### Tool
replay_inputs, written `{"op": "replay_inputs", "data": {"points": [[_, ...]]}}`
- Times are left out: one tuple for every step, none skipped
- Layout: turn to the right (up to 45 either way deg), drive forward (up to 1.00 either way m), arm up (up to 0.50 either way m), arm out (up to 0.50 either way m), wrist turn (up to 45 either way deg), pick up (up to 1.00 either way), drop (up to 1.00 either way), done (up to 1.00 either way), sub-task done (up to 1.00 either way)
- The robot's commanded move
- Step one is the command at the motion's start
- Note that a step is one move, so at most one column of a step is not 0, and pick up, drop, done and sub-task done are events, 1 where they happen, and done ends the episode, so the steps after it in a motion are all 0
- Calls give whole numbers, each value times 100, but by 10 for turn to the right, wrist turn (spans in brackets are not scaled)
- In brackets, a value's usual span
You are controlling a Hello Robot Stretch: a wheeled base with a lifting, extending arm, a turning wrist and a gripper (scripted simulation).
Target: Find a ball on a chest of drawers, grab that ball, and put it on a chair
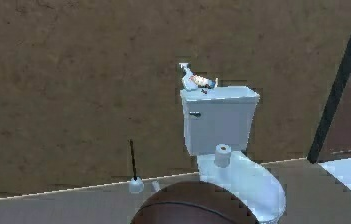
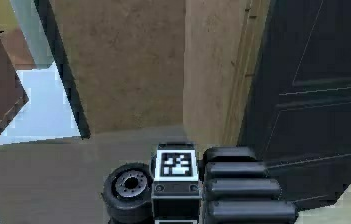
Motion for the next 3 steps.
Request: {"op": "replay_inputs", "data": {"points": [[450, 0, 0, 0, 0, 0, 0, 0, 0], [150, 0, 0, 0, 0, 0, 0, 0, 0], [30, 0, 0, 0, 0, 0, 0, 0, 0]]}}
